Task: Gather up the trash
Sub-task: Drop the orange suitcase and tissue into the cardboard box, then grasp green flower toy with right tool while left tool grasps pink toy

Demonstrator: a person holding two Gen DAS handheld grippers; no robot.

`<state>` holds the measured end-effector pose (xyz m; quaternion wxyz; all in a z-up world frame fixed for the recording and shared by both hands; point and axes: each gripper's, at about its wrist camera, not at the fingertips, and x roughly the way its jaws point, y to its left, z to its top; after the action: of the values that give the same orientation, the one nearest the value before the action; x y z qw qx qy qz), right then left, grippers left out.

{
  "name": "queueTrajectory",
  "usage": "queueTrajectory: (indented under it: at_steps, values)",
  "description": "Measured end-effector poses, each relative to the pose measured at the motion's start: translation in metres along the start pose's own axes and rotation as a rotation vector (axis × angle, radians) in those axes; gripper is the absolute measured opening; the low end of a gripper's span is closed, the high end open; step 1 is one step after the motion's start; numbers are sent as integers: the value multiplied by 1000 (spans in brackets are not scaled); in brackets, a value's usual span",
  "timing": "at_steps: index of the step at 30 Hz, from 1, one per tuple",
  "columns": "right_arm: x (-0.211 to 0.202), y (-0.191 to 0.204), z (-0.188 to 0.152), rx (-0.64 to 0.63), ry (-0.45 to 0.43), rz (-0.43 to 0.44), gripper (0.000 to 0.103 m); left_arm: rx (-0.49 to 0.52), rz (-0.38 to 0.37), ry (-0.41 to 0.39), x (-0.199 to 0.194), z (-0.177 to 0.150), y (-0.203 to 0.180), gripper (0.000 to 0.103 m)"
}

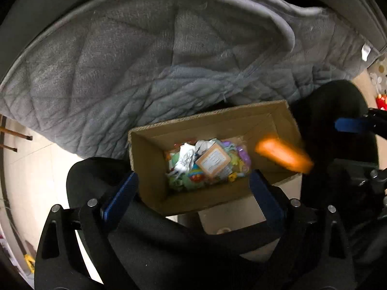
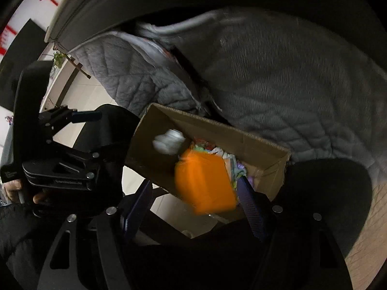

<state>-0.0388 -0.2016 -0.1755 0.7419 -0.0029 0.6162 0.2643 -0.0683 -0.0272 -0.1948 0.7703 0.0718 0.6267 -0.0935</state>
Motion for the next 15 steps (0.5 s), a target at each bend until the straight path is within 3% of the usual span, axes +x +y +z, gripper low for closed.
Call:
queueTrajectory:
  at_steps: [4,10,15]
  values:
    - [-23,4,-1,-20,-53,-10,77,28,39,-55,-15,-2,0,90]
    - [-100,23,19,-134,-167,14,77,54,80,-135,-56,-1,4,91]
    - [-173,39,79,-264,-354,45,82,45,42,-183,-106,1,15,91]
